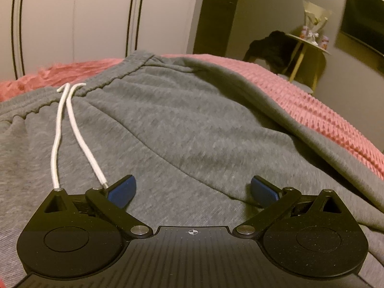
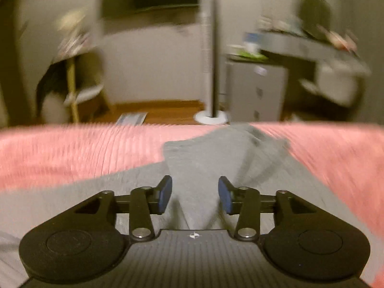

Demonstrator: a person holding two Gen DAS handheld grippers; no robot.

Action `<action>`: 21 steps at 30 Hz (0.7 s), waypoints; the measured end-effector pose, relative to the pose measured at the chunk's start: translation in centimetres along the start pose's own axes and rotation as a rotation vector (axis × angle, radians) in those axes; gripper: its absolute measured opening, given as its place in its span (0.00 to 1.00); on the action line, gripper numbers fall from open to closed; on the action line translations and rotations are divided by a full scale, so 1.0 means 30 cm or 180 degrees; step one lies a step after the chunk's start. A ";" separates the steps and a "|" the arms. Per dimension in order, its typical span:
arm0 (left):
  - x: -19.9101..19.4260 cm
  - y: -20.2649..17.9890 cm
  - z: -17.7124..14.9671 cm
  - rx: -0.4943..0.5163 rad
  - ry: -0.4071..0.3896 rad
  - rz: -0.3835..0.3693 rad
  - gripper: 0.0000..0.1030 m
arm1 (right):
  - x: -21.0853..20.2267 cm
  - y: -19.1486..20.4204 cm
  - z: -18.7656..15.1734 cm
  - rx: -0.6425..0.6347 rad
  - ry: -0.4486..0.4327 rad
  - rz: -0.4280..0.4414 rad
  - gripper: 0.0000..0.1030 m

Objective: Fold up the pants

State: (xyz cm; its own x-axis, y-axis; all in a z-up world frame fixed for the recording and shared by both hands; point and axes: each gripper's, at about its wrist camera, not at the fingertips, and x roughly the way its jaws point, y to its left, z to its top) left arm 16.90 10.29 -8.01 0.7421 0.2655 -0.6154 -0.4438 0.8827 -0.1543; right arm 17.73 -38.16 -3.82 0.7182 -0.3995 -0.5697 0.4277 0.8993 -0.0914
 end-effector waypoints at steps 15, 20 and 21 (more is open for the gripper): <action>0.006 0.002 0.006 -0.0080 -0.0039 -0.0028 1.00 | -0.111 -0.457 -0.295 0.3614 -0.0191 -0.0240 0.05; -0.054 0.049 0.073 -0.0549 -0.0118 -0.0371 1.00 | -0.040 -0.535 -0.385 0.3970 -0.0054 0.0096 0.11; -0.060 0.051 0.094 -0.0580 -0.0124 -0.0458 1.00 | -0.034 -0.543 -0.390 0.4021 -0.0097 0.0214 0.22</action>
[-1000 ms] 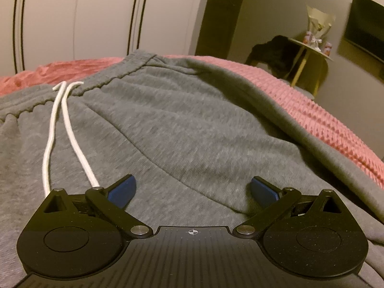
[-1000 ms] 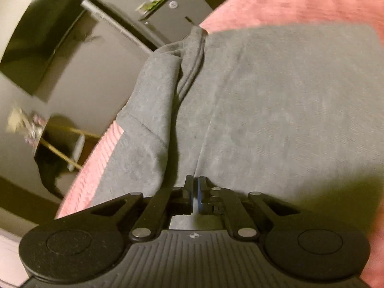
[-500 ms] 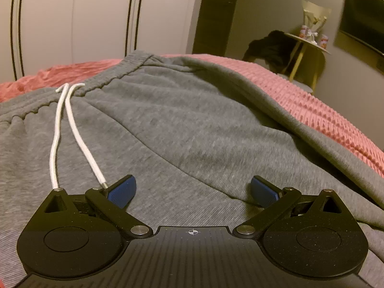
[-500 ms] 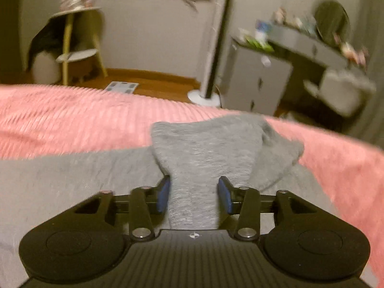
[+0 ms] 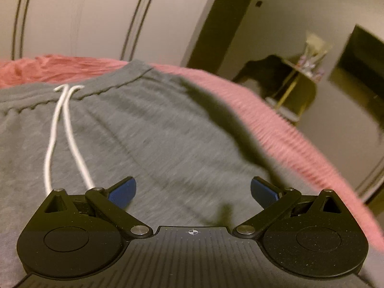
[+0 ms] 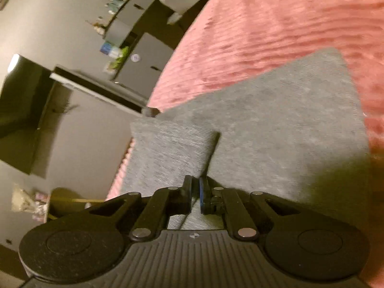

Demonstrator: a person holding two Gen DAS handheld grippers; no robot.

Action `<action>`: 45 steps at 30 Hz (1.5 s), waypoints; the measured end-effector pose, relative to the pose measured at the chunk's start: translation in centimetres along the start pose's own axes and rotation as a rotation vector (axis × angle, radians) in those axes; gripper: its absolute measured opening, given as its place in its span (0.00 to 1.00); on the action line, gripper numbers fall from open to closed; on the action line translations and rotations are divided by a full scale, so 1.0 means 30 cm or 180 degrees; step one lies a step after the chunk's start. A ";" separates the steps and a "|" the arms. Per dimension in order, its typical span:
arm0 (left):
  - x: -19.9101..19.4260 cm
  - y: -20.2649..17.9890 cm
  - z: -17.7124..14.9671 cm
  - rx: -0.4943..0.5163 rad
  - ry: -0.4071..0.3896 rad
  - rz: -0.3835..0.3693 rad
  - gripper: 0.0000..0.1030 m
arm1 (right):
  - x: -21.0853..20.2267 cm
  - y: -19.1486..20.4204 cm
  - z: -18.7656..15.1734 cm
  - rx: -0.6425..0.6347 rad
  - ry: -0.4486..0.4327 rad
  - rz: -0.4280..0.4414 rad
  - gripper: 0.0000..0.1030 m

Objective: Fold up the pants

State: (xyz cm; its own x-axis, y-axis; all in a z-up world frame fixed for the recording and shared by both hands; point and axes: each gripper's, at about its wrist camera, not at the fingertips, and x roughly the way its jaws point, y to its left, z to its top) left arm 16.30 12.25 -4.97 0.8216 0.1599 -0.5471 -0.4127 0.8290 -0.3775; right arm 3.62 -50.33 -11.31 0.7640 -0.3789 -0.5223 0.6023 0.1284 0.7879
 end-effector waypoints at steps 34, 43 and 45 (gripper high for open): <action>0.172 -0.102 0.268 -0.0343 0.0511 -0.1047 0.07 | -0.027 0.054 0.045 -0.0229 0.0136 0.0739 0.05; -0.236 0.175 0.072 -0.0111 0.0654 -0.1166 0.07 | -0.312 0.012 0.138 -0.1309 -0.0124 0.0426 0.05; -0.251 0.235 -0.001 -0.0108 0.0845 -0.0995 0.07 | -0.298 -0.025 0.150 -0.1320 0.0089 0.0116 0.05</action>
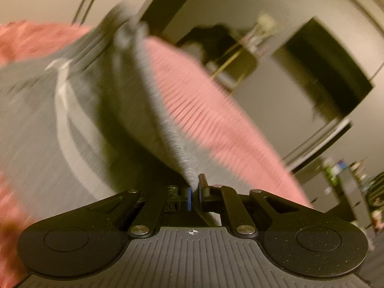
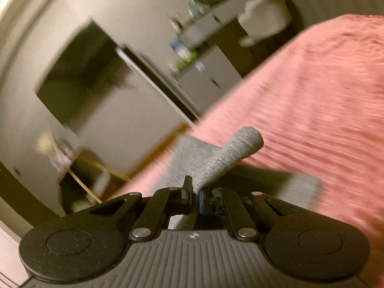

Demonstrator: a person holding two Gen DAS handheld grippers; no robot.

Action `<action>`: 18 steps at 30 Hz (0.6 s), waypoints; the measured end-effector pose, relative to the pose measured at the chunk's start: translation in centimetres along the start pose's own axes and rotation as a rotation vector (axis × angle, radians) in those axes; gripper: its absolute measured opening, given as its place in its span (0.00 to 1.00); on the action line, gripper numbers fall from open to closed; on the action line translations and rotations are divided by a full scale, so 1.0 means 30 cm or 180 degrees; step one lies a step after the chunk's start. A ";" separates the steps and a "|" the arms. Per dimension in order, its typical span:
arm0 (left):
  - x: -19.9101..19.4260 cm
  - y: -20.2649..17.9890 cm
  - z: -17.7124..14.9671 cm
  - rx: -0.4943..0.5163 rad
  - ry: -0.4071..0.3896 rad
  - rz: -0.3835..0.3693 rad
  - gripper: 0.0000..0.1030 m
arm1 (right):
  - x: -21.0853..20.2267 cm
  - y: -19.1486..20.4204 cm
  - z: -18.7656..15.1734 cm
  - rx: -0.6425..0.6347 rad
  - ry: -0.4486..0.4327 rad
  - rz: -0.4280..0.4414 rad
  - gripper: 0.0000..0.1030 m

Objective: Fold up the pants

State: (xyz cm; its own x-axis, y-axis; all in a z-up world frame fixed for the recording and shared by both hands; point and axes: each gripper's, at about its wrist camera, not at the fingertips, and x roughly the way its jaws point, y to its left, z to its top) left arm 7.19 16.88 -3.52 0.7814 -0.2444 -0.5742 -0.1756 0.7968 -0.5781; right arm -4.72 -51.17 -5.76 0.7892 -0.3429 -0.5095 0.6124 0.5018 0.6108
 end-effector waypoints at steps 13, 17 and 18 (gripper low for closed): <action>0.115 0.108 0.224 -0.0029 -0.0331 0.0682 0.82 | 0.042 -0.012 -0.036 0.0049 0.0437 -0.0178 0.17; 0.187 0.158 0.250 -0.0073 -0.0210 0.0992 0.37 | 0.045 0.000 -0.028 -0.0032 0.0468 -0.0193 0.18; 0.180 0.181 0.252 -0.0190 -0.0164 0.0938 0.11 | 0.045 0.006 -0.027 -0.0078 0.0468 -0.0188 0.17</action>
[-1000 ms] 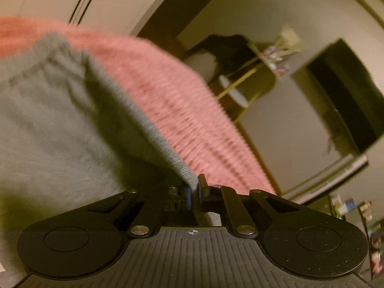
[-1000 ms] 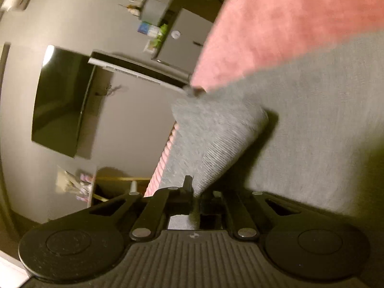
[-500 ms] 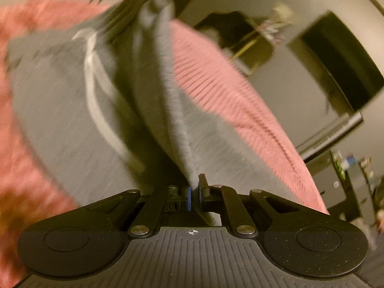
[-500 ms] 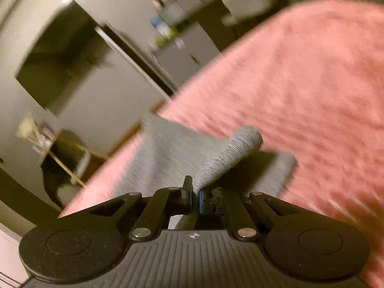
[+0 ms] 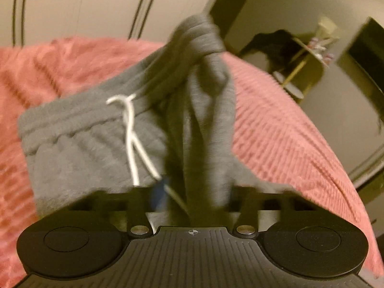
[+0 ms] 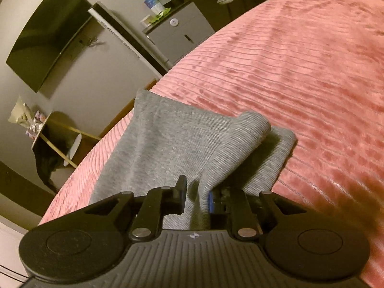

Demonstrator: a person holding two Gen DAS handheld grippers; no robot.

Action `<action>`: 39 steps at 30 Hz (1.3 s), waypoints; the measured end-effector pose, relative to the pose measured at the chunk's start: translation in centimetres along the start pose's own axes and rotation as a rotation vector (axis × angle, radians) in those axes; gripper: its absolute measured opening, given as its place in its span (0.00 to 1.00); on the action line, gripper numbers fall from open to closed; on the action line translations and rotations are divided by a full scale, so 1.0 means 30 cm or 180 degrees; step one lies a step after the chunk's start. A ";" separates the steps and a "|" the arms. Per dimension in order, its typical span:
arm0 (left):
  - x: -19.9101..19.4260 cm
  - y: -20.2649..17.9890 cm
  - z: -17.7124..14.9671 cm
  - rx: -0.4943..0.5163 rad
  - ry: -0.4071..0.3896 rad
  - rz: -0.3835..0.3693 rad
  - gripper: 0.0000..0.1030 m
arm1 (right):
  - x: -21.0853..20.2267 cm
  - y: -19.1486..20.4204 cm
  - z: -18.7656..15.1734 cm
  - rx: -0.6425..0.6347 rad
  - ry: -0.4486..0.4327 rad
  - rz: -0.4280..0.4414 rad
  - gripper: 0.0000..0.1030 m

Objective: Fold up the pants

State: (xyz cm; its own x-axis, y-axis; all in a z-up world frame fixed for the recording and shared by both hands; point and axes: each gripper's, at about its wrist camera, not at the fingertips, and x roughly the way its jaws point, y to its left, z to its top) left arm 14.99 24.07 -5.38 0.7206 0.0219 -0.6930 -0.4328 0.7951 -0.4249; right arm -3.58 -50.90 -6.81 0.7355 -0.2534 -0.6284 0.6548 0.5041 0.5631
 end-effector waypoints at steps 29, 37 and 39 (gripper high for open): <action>-0.196 0.381 -0.088 -0.0905 -0.0427 -0.0416 0.09 | -0.057 0.019 0.010 -0.0230 0.0057 -0.0267 0.05; -0.255 0.388 -0.106 -0.0770 -0.0545 -0.0425 0.08 | -0.089 0.088 -0.019 -0.0973 -0.0201 -0.0511 0.04; -0.243 0.396 -0.116 -0.0682 -0.0471 -0.0298 0.09 | -0.048 0.067 -0.028 -0.1067 -0.0047 -0.0681 0.05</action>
State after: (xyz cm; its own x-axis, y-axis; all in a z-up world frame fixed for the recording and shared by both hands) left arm 2.71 31.26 -7.40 0.8274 0.0553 -0.5589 -0.4540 0.6517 -0.6076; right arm -3.46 -48.81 -5.22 0.5926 -0.3926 -0.7033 0.7022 0.6796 0.2123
